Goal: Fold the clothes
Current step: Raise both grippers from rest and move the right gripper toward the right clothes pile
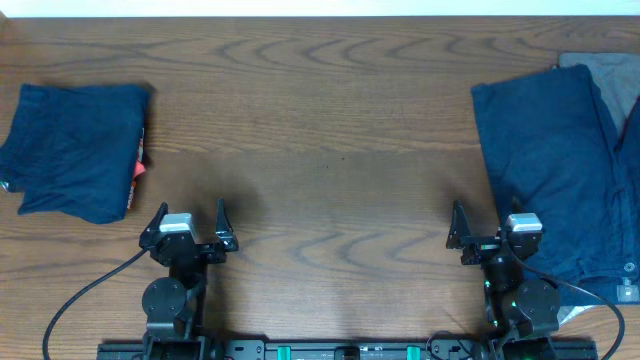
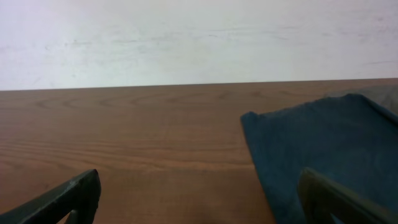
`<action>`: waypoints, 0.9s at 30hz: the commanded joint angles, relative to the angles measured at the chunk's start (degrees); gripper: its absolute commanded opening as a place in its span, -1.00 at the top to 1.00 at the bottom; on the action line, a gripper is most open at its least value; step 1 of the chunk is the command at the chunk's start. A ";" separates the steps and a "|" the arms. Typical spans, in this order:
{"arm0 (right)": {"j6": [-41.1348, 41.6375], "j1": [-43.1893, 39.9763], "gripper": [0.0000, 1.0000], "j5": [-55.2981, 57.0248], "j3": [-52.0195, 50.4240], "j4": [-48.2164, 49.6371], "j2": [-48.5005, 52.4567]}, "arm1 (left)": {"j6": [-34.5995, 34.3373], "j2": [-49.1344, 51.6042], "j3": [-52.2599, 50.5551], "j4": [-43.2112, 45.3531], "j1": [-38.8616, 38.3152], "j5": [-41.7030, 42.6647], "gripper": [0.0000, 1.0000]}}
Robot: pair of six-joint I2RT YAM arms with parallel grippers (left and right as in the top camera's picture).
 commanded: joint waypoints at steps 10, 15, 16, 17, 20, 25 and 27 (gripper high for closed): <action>-0.50 0.42 -0.99 -0.48 -0.07 -0.35 -0.22 | 1.16 -0.39 -0.98 -2.40 0.24 -0.66 -0.96; 0.55 0.42 -0.98 -1.75 -0.07 -0.39 -0.22 | -0.07 -0.39 -0.98 -2.40 0.24 -0.39 -0.96; 0.55 0.42 -0.99 -1.75 -0.07 -0.42 -0.15 | -0.92 -0.39 -0.98 -2.43 0.24 -0.13 -0.96; 0.57 0.42 -0.99 -1.73 -0.04 -0.39 0.04 | -2.08 -0.33 -0.96 -2.47 0.24 -0.02 -0.96; 0.57 0.42 -0.99 -0.57 0.04 -0.39 1.27 | -4.57 0.44 -0.20 -3.85 0.24 0.87 -0.96; 0.59 0.42 -0.98 2.78 3.15 -2.69 7.28 | -4.76 4.90 4.09 -10.84 0.24 4.33 -0.96; 0.59 0.39 -0.98 4.17 5.31 -3.43 10.86 | -4.90 7.72 6.56 -13.66 0.24 4.31 -0.96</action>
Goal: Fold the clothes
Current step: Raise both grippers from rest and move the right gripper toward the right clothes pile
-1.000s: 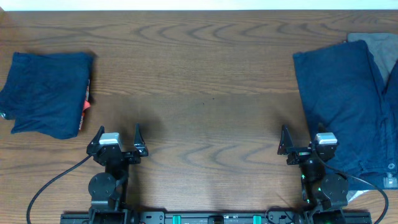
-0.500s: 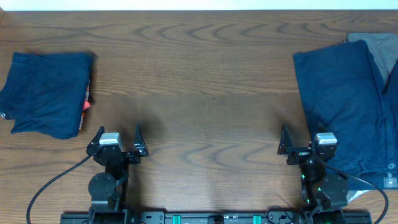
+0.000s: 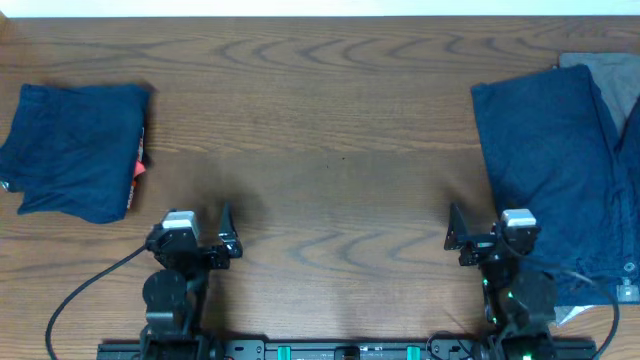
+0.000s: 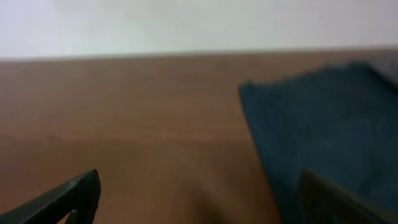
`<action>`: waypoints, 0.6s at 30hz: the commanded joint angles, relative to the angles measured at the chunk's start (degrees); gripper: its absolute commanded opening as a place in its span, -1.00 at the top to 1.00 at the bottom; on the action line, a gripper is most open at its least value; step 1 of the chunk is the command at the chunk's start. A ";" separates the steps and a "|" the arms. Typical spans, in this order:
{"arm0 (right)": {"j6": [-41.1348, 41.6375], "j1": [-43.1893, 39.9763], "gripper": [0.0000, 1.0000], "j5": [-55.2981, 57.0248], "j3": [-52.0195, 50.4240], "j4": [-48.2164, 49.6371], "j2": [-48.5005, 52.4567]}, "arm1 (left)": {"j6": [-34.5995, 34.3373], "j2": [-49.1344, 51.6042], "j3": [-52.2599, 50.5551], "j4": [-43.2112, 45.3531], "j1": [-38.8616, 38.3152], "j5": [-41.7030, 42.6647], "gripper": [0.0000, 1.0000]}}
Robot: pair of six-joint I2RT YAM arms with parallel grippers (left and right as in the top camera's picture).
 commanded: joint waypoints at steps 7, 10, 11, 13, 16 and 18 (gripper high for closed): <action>0.52 -0.31 -0.99 4.85 15.08 -3.65 23.12 | -1.14 17.73 13.46 -10.32 0.24 1.40 -0.96; 0.52 -1.73 -0.99 4.87 20.81 -5.99 33.57 | -1.11 25.44 18.97 -14.60 0.24 1.99 -0.96; 0.50 -2.40 -0.99 4.87 22.67 -6.71 36.94 | -1.11 27.91 20.65 -15.74 0.24 2.73 -0.96; 0.52 -4.07 -0.99 4.85 26.71 -8.39 44.15 | -1.11 32.94 23.78 -17.77 0.24 4.42 -0.96; 0.50 -7.08 -0.99 4.87 33.90 -11.76 56.30 | -1.11 40.85 27.78 -20.61 0.24 5.86 -0.96; 0.50 -8.74 -0.98 4.85 37.86 -13.18 62.93 | -1.11 45.13 29.27 -22.16 0.24 5.86 -0.96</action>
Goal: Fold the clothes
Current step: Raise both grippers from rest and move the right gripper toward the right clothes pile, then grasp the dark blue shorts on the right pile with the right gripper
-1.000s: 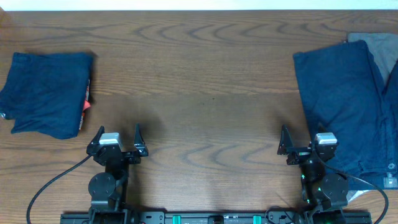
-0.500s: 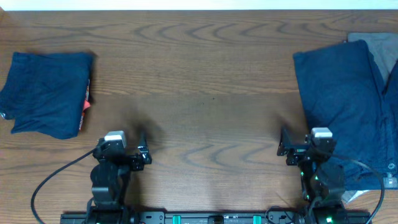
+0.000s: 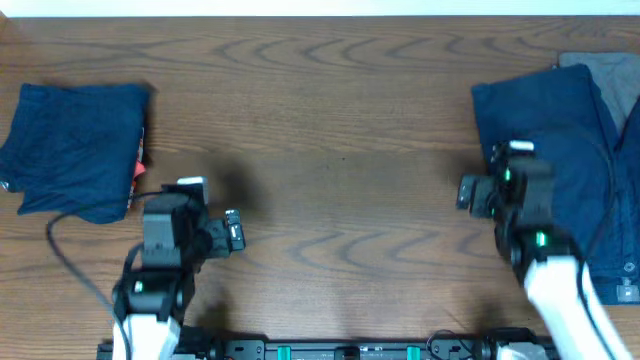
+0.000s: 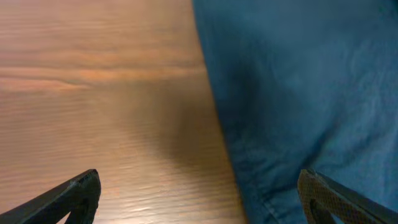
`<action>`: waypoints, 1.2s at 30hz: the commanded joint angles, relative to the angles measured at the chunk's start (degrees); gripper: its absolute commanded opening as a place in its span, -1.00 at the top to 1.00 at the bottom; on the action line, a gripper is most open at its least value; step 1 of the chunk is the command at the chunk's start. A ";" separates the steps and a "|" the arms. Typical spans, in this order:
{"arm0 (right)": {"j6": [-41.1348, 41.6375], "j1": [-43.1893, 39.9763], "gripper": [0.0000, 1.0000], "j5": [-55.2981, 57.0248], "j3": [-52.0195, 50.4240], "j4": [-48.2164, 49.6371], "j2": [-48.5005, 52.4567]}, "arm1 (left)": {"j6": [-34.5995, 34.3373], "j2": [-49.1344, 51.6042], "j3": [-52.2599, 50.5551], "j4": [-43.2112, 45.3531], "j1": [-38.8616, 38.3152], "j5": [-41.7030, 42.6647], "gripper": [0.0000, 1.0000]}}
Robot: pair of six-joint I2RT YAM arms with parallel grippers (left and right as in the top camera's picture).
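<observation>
An unfolded dark blue garment [image 3: 560,130] lies flat at the table's right side, and in the right wrist view the same garment [image 4: 298,93] fills the right half. My right gripper [image 3: 505,190] hangs over its left edge. In the wrist view that gripper [image 4: 199,202] is open wide, with the cloth's edge running between its fingers [image 4: 78,196] and nothing held. A folded dark blue garment [image 3: 75,150] sits at the far left. My left gripper [image 3: 195,235] stands just right of it over bare wood, open and empty.
A grey garment [image 3: 612,75] lies under the blue one at the back right corner. A small red tag [image 3: 138,168] shows at the folded garment's right edge. The brown wooden table [image 3: 330,130] is bare wood between the two garments.
Both arms have moved away from the near edge toward the middle of the table. My right gripper now tilts down over the blue garment's left edge. My left gripper is closer to the folded garment.
Both grippers rested open at the near edge, the right one looking level across the table at the blue garment. A moment later they had barely shifted. Now both are out over the table, the right one over the unfolded garment's edge.
</observation>
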 commanded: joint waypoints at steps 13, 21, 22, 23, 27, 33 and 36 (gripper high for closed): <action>-1.25 -4.04 -0.90 7.67 11.58 6.40 24.65 | -0.26 17.90 3.61 -2.80 0.24 4.66 -0.96; -1.22 -4.04 -0.67 9.07 11.58 8.00 31.04 | -0.26 17.92 3.58 -2.75 0.24 4.66 -0.97; -1.22 -4.04 -0.62 9.88 11.58 8.37 32.02 | -0.28 17.92 3.61 -2.75 0.24 4.66 -0.96; -1.22 -4.04 -0.59 10.23 11.58 8.72 32.65 | -0.28 17.92 3.61 -2.78 0.24 4.66 -0.96; -1.22 -4.04 -0.36 12.41 11.58 10.25 35.69 | -0.28 17.92 3.61 -2.78 0.24 4.66 -0.96; -0.98 -4.11 0.21 14.10 11.58 10.38 37.03 | -0.28 17.92 3.58 -2.75 0.24 4.66 -0.96; -0.96 -4.09 0.66 14.10 11.58 10.69 37.00 | -0.28 17.92 3.61 -2.73 0.24 4.66 -0.96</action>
